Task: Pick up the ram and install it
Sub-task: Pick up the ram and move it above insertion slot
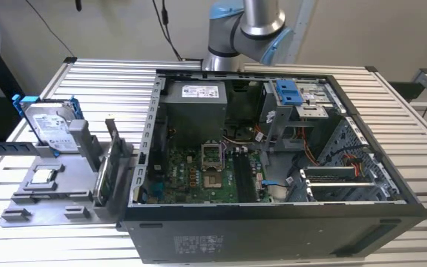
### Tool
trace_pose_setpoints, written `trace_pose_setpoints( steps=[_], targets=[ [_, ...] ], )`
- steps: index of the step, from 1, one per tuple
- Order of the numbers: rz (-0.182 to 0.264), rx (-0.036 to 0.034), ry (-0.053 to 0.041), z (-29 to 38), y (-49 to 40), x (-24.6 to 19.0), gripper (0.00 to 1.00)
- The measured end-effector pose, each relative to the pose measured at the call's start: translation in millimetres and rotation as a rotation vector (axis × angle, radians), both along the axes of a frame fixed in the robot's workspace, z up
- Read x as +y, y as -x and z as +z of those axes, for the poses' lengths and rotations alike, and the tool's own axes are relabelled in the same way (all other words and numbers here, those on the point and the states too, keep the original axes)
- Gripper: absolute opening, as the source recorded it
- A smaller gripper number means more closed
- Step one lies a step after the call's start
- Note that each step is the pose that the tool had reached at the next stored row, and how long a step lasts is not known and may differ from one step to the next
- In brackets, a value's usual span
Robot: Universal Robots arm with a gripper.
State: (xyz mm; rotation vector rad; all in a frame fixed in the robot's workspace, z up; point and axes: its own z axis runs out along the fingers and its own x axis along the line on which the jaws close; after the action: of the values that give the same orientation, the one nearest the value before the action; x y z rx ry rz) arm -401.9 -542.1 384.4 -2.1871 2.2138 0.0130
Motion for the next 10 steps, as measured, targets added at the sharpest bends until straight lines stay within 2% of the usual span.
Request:
trace_pose_setpoints(
  steps=[10],
  targets=[
    [0.000, -0.0001, 0.0000, 16.8, 0.0, 0.0, 0.14]
  ],
)
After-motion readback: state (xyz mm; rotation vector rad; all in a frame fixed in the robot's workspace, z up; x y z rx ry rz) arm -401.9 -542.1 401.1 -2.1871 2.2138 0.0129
